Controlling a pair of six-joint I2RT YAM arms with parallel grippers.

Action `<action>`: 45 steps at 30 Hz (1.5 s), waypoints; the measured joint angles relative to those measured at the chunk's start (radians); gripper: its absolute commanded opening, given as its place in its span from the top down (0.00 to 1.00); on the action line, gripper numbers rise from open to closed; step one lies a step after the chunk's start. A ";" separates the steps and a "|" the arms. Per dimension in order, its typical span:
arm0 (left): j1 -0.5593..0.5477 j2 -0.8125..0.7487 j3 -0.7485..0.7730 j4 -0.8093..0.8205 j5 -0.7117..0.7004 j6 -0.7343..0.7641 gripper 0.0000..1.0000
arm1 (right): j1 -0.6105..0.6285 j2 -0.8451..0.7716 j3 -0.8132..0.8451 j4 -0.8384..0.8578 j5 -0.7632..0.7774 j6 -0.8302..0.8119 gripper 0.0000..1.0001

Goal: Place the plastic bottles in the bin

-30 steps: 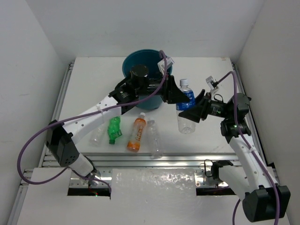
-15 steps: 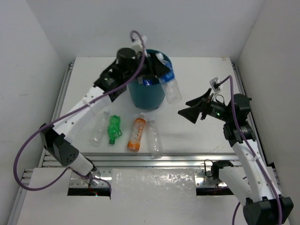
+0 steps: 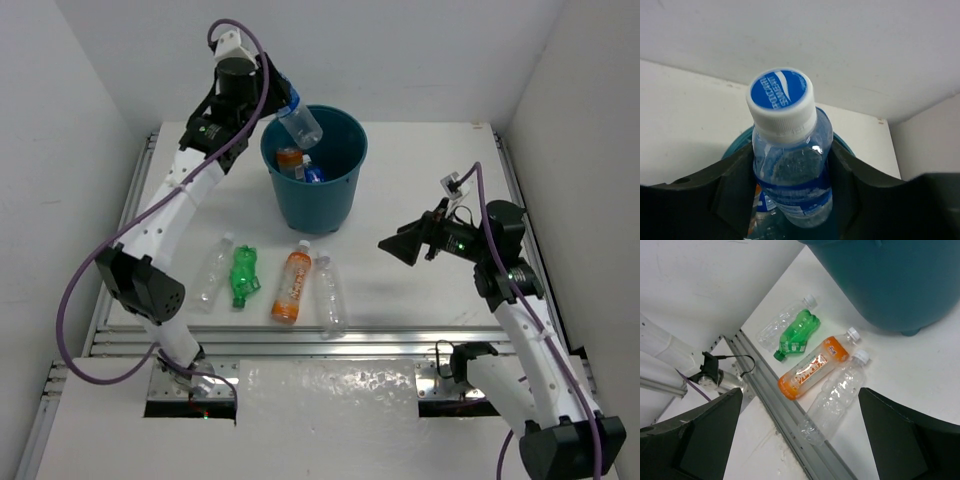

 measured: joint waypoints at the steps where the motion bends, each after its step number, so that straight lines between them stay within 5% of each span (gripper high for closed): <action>1: 0.000 0.015 0.000 -0.003 0.001 0.005 0.41 | 0.003 0.011 -0.003 0.000 -0.001 0.003 0.01; 5: 0.000 0.050 -0.034 -0.016 0.012 0.002 0.20 | 0.100 0.103 -0.004 -0.027 0.084 -0.001 0.01; 9: -0.005 0.050 -0.074 -0.039 0.046 -0.005 0.08 | 0.333 0.214 -0.002 -0.094 0.317 0.014 0.01; 18: -0.095 -0.064 -0.085 -0.074 0.061 0.023 0.05 | 0.836 0.592 0.196 -0.247 0.868 0.112 0.01; 24: -0.106 -0.341 -0.210 -0.088 0.003 0.040 0.01 | 0.906 0.803 0.284 -0.299 1.020 0.146 0.07; 27: -0.104 -0.480 -0.274 -0.083 -0.023 0.047 0.01 | 0.903 0.859 0.280 -0.315 1.054 0.161 0.16; 30: -0.101 -0.570 -0.340 -0.080 -0.031 0.051 0.01 | 0.903 0.891 0.251 -0.304 1.077 0.178 0.38; 31: -0.101 -0.592 -0.368 -0.082 -0.030 0.051 0.01 | 0.903 0.895 0.234 -0.299 1.085 0.186 0.55; 33: -0.101 -0.618 -0.413 -0.085 -0.019 0.053 0.01 | 0.903 0.878 0.204 -0.279 1.105 0.204 0.66; 38: -0.101 -0.633 -0.529 -0.088 0.091 0.062 0.00 | 0.903 0.686 0.037 -0.259 1.132 0.221 0.70; 45: -0.110 -0.594 -0.829 0.050 0.541 0.047 0.00 | 0.853 0.143 -0.031 -0.286 1.126 0.068 0.73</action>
